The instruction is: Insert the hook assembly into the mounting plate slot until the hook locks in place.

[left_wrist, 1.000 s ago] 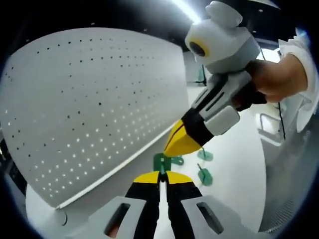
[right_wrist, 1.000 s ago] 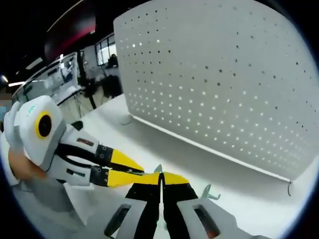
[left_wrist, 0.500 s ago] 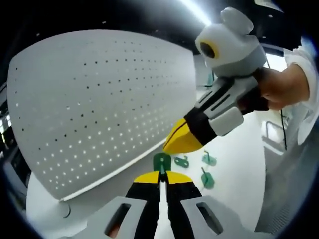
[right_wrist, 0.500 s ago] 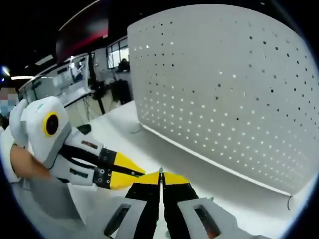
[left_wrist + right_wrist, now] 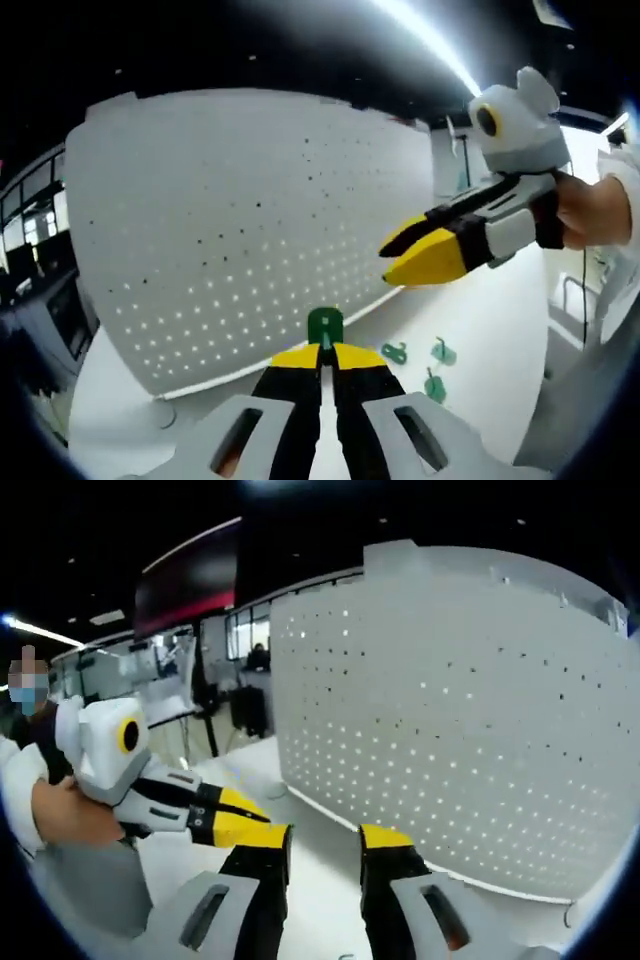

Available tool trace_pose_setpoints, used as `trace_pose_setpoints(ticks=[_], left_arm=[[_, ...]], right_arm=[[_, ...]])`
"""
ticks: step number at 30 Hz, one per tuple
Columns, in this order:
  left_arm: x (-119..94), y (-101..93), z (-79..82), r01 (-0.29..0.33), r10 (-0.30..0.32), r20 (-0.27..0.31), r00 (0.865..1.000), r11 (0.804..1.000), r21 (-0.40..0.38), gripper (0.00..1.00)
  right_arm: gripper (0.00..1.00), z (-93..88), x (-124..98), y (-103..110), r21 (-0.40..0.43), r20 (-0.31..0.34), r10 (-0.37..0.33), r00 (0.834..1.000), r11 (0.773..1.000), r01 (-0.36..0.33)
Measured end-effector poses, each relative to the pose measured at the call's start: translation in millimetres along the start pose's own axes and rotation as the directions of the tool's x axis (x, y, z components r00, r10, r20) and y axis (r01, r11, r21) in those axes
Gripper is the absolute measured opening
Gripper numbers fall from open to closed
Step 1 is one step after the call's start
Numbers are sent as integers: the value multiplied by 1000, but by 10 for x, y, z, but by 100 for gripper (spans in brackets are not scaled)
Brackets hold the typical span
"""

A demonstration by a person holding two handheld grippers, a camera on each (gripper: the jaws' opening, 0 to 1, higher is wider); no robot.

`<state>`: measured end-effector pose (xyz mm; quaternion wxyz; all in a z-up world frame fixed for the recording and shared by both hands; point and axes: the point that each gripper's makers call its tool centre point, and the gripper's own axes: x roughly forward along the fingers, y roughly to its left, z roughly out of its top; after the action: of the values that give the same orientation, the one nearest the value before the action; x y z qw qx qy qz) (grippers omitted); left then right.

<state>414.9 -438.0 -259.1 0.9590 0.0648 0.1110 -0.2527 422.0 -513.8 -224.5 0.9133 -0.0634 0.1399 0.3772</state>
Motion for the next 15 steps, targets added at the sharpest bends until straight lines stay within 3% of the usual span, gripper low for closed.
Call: trace_pose_setpoints(ticks=[3,8,12,15], left_arm=[[-67,66,140,-49,50,26,998,999,-8,2],[-187,207,377,-140,142,64,988,990,-33,2],[-240,317,532,-185,190,90,978,981,-57,2],[-291,414,683,-211,221,116,968,973,-95,2]], right_arm=[[58,124,-114,-74,-29,79,-25,997,999,27],[81,291,-352,-146,-91,174,-52,983,993,69],[94,423,-485,-176,-126,237,-60,970,988,92],[98,528,-571,-174,-133,287,-46,957,987,87]])
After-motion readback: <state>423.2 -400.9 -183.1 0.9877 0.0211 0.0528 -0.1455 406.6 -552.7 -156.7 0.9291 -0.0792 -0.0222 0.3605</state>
